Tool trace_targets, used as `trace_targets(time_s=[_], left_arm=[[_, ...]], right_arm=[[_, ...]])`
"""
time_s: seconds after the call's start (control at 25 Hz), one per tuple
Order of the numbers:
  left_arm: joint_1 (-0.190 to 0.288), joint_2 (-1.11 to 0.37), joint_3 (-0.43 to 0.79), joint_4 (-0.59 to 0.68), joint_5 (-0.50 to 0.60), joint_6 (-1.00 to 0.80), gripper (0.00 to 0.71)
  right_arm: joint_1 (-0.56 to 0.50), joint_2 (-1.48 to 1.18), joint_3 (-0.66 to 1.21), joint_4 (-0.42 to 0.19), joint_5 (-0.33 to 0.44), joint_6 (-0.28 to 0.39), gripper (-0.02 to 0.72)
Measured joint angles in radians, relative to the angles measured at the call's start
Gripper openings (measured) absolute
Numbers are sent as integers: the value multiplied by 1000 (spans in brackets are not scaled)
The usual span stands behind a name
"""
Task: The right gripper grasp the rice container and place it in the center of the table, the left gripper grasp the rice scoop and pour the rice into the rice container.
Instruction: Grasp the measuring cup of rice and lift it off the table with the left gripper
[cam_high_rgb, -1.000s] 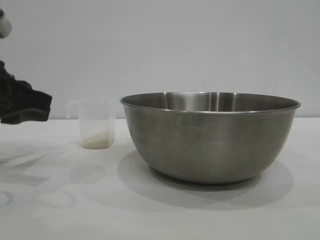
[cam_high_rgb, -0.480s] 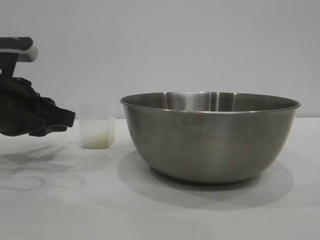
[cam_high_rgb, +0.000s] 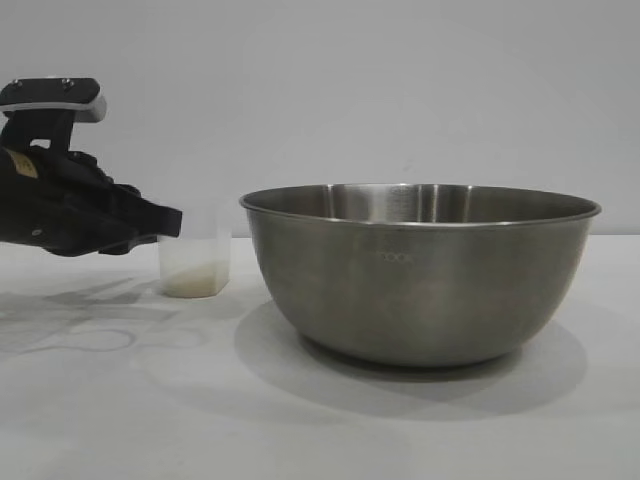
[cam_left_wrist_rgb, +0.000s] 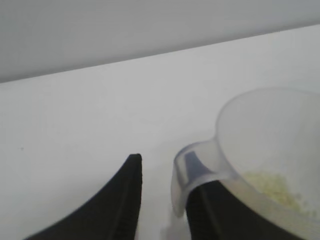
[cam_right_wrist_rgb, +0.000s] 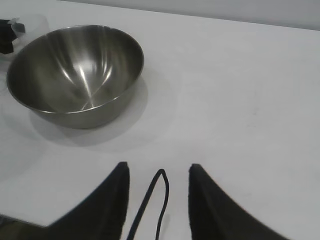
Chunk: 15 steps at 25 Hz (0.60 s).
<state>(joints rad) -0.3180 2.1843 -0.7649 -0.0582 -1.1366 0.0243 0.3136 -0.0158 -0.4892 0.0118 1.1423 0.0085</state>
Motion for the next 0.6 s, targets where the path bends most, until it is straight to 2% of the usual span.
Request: trace_targets(time_s=[0.24, 0.4, 0.48, 0.6], left_arm=[[0, -10, -8, 16, 4, 0, 0], [0, -94, -8, 30, 8, 26, 0], [0, -148, -8, 71, 8, 83, 0], [0, -224, -31, 214, 6, 186, 0]], right_arm=[[0, 0, 0, 0, 0, 0, 232], [0, 0, 0, 0, 0, 0, 232], [0, 0, 0, 0, 0, 0, 232], [0, 0, 0, 2, 0, 0, 232]])
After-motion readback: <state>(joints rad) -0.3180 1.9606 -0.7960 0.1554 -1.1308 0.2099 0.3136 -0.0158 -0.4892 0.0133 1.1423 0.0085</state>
